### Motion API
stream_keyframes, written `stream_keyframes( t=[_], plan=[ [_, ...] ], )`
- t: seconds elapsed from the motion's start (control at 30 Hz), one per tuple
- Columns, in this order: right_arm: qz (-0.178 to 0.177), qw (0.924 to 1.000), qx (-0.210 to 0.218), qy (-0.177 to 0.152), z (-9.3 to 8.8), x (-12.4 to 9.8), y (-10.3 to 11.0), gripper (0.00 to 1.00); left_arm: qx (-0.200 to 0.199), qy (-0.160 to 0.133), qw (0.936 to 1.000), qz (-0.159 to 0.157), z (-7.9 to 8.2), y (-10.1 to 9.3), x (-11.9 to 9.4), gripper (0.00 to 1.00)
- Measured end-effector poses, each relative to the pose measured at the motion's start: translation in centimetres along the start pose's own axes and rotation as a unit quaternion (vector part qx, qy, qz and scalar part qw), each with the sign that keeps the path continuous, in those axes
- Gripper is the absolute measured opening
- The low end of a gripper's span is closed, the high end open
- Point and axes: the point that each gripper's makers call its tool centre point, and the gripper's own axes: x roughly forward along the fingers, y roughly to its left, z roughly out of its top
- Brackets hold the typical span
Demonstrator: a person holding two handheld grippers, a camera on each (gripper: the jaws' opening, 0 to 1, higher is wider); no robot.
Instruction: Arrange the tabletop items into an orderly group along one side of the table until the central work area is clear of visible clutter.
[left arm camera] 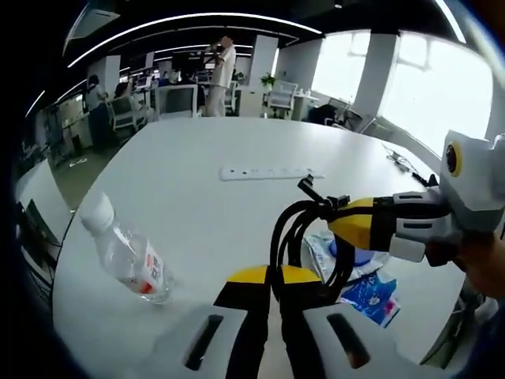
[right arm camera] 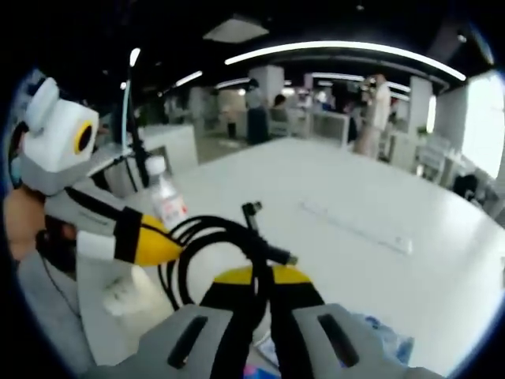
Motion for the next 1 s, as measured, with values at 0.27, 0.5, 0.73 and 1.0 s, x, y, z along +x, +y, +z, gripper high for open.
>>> stream_keyframes(
  t=[0.27,0.5,0.73,1.0],
  plan=[
    [-0.011,0.9999,-0.001,-0.008,0.1,-2.6,-0.3,0.03,0.012,-0.002,0.9997,-0.02,0.3,-2.1,-1.2,0.03],
    [-0.017,0.9998,-0.001,-0.006,-0.2,-4.2,-0.6,0.03,0.021,0.001,0.9993,-0.031,0.1,-3.5,-1.7,0.03],
    [-0.023,0.9997,-0.002,-0.009,-0.2,-5.7,-0.8,0.03,0.028,0.001,0.9987,-0.042,0.1,-4.9,-2.4,0.03],
    [-0.033,0.9994,0.004,-0.009,-0.9,-7.7,-1.6,0.03,0.032,0.002,0.9978,-0.058,-0.1,-7.1,-2.7,0.03]
  ],
)
